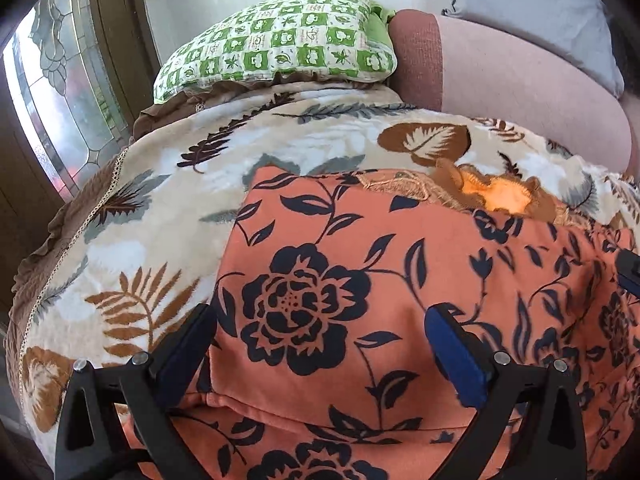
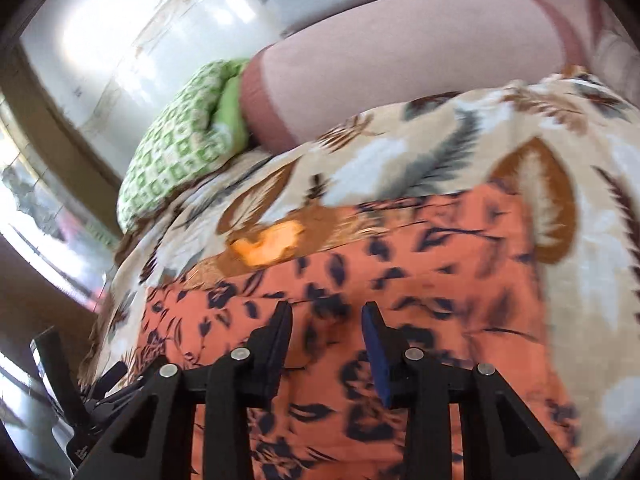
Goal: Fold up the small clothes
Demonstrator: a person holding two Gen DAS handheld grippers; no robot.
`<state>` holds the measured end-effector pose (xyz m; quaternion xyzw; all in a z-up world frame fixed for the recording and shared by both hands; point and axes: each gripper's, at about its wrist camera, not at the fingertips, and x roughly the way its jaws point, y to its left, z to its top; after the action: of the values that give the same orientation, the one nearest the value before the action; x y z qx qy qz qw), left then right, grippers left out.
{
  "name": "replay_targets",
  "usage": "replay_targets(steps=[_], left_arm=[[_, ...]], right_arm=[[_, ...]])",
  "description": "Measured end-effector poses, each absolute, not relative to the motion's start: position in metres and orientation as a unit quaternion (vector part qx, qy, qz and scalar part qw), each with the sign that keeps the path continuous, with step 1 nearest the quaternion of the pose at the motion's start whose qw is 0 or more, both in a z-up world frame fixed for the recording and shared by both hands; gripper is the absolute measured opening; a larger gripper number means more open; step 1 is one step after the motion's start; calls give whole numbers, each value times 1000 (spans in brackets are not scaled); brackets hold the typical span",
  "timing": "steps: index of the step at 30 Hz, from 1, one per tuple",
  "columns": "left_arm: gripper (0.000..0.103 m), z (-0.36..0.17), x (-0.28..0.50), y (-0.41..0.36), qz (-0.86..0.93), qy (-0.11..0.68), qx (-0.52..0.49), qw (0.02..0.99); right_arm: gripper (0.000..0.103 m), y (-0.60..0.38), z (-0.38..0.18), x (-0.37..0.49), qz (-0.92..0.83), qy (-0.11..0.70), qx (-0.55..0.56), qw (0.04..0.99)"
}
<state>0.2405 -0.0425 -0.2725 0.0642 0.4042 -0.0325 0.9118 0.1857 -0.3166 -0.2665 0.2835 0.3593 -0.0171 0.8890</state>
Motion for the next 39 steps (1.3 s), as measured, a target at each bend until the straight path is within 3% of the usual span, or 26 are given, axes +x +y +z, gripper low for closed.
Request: replay_targets(steps=[8,14,21,25,32,34,39], left_arm=[[103,-289,254,-55,-31,432,80,898],[103,-284,250,-54,-27,422,79,903],[103,-291,249,-58,-24,445,85,891],[103,-293,250,-56,-23,443,72,893],[103,-293,251,-54,-26,447,59,892],[103,-293,250,-51,-31,447,54,892],[103,-274,220,-37,-59,450,31,890]], right_arm=[[38,-306,-309,218,15,389,323,863],[39,-324,-284,201,-19,346,331,878],[39,-327,-282,190,-35,373,326,868],[39,-325,-301,189,-51,434,316,842],[40,-326,-276,155,-55,393,298,868],[52,-330,-286,151,-69,419,296,856],[51,-338,-287,129,-82,403,317,855]])
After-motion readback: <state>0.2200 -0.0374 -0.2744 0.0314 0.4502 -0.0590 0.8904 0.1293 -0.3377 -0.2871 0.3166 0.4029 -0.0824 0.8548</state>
